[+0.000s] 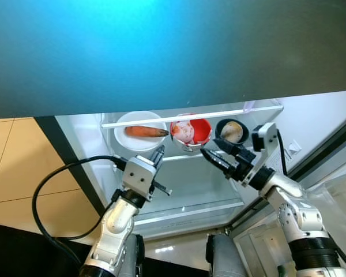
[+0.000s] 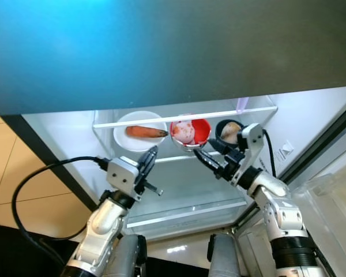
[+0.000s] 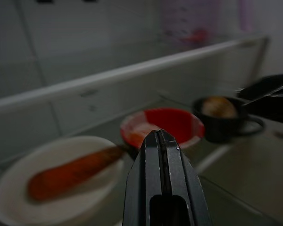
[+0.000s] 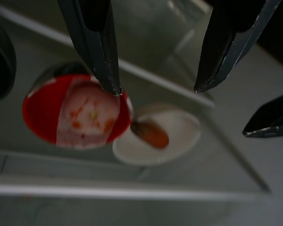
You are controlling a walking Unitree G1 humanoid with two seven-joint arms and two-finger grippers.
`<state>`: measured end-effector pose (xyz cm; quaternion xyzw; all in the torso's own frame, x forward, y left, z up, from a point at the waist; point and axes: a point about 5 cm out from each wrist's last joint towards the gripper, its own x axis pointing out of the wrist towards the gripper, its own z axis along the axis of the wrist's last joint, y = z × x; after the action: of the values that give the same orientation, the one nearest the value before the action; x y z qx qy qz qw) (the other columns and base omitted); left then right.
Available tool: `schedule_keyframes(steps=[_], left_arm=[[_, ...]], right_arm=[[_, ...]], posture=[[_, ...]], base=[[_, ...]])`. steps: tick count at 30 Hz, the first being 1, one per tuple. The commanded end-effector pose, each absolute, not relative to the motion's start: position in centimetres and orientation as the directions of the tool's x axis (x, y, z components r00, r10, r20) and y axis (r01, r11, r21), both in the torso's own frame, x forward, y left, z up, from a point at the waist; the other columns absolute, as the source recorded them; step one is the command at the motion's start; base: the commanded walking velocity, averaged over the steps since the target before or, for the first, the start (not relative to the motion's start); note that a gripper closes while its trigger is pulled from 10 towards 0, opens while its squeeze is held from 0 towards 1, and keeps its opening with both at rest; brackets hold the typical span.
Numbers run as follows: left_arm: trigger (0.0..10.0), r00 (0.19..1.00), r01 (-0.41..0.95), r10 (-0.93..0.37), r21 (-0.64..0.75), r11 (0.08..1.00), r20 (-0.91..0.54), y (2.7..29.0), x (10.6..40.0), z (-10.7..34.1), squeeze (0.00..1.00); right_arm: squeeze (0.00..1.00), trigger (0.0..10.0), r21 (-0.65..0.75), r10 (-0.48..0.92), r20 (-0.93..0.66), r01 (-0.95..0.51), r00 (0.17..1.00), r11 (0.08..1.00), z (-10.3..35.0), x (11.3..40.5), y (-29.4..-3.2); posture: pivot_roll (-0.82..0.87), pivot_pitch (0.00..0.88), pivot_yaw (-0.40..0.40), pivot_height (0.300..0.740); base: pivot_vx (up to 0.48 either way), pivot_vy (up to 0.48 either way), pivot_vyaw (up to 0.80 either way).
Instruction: Restocking fridge
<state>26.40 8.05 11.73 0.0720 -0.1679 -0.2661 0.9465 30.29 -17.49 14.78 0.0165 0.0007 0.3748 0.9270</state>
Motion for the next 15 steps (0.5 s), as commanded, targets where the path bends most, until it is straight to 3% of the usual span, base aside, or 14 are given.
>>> schedule_keyframes(steps=[1,9,15], left_arm=[[10.0,0.803,0.505,-0.551,0.231,0.831,0.228,8.1,25.9,10.6,0.00],[10.0,0.791,0.524,-0.565,0.217,0.824,0.236,7.9,25.7,10.8,0.00],[10.0,0.788,0.531,-0.574,0.225,0.817,0.223,7.9,25.7,10.7,0.00]], right_arm=[[0.00,10.0,0.023,0.682,-0.022,-0.681,0.731,0.731,14.1,29.8,-18.2],[0.00,10.0,0.134,0.718,0.076,-0.721,0.692,0.680,15.4,29.2,-18.0],[0.00,10.0,0.116,0.717,0.051,-0.717,0.696,0.688,15.1,29.1,-18.3]], posture=[[-0.13,0.149,-0.035,0.601],[-0.13,0.148,-0.036,0.601],[-0.14,0.146,-0.032,0.601]], base=[[0.000,0.000,0.00],[0.000,0.000,0.00],[0.000,0.000,0.00]])
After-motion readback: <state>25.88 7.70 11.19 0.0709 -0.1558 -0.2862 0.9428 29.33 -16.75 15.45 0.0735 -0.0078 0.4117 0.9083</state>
